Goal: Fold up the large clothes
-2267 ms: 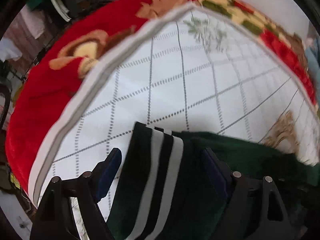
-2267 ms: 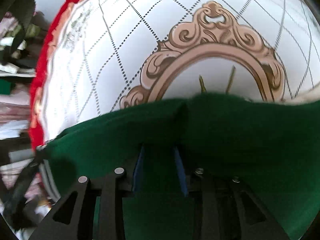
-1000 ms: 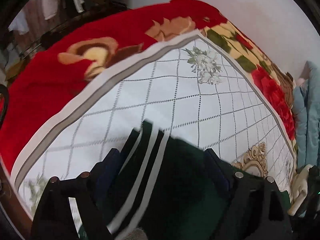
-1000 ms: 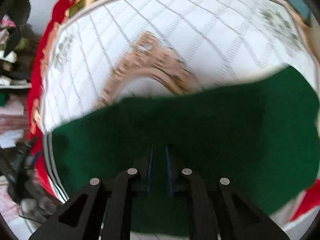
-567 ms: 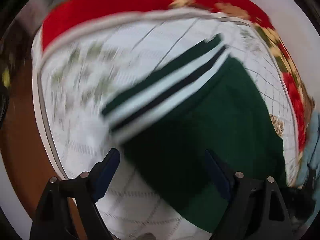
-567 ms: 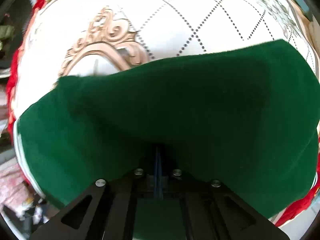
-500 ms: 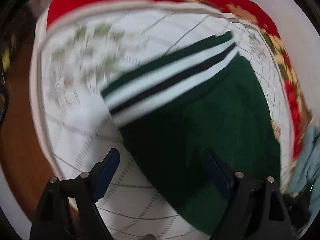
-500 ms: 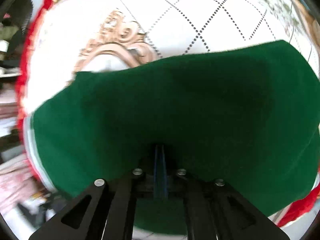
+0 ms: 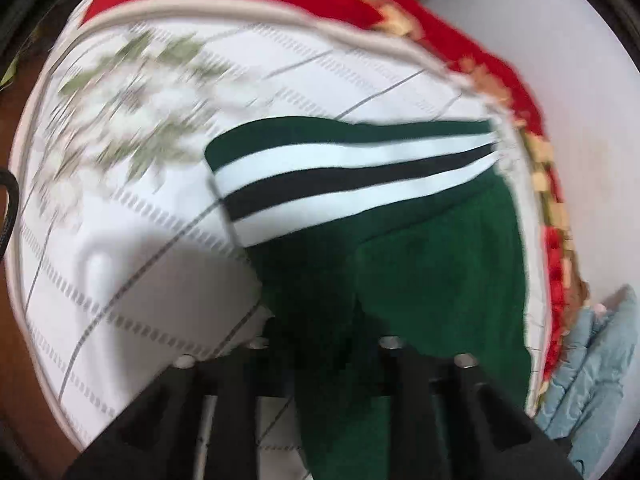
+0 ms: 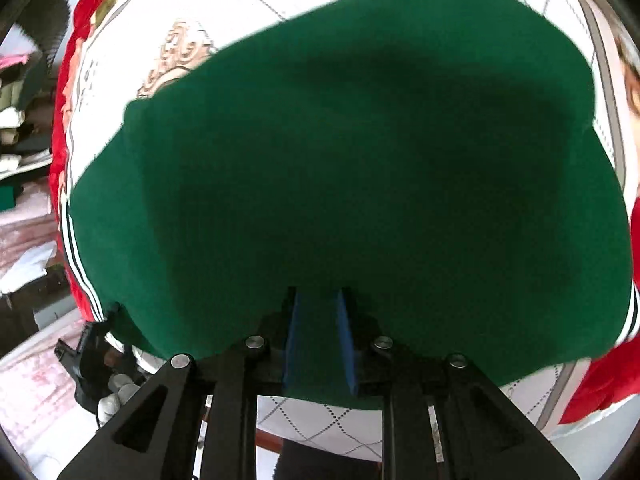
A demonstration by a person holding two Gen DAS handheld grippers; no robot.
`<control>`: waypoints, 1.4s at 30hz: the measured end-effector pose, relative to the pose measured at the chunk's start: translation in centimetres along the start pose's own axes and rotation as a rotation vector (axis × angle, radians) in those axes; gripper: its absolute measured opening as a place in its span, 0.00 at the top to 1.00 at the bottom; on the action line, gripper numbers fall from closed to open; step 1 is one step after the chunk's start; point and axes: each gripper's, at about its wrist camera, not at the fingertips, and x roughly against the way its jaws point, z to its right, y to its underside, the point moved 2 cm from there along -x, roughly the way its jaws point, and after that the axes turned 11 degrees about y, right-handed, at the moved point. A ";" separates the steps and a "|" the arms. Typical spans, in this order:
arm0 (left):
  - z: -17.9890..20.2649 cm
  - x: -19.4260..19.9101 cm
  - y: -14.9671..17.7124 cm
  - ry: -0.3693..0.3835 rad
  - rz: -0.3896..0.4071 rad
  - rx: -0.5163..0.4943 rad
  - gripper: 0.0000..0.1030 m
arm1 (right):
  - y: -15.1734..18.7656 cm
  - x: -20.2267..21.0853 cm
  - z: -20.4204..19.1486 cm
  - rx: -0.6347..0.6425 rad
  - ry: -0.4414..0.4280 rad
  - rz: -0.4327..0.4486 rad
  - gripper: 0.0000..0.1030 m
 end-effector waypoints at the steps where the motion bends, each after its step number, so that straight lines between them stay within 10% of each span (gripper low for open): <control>1: 0.4 0.4 -0.1 0.025 0.013 -0.011 0.88 | 0.2 -0.5 0.7 -0.004 0.002 -0.003 0.80; 8: 3.4 3.4 0.2 0.323 0.028 -0.110 0.88 | 0.6 -2.3 0.1 0.019 0.015 -0.022 0.80; 13: -0.5 -1.1 -1.5 0.337 0.007 0.036 0.82 | 0.5 -2.4 0.8 -0.015 -0.003 -0.044 0.80; 21: 1.2 -5.2 -1.6 0.371 -0.013 -0.016 0.27 | 0.9 -3.2 -1.4 0.000 0.036 -0.042 0.80; 24: 4.3 -5.7 -1.4 0.262 0.003 -0.161 0.43 | 0.7 -4.1 -4.6 -0.011 0.049 -0.045 0.80; 25: 4.6 -5.8 -1.5 0.214 0.009 -0.185 0.84 | 0.8 -4.1 -4.9 -0.008 0.059 -0.045 0.80; 26: 4.5 -5.8 -1.8 0.207 0.007 -0.192 0.88 | 0.9 -4.0 -5.4 -0.004 0.067 -0.046 0.80; 34: 4.2 1.3 -6.5 0.186 0.100 -0.262 0.91 | 1.3 0.4 -8.1 0.011 0.059 0.100 0.80; 42: 4.5 6.2 -9.1 0.137 0.177 -0.325 0.92 | 0.4 -6.0 -15.3 0.092 0.138 0.063 0.81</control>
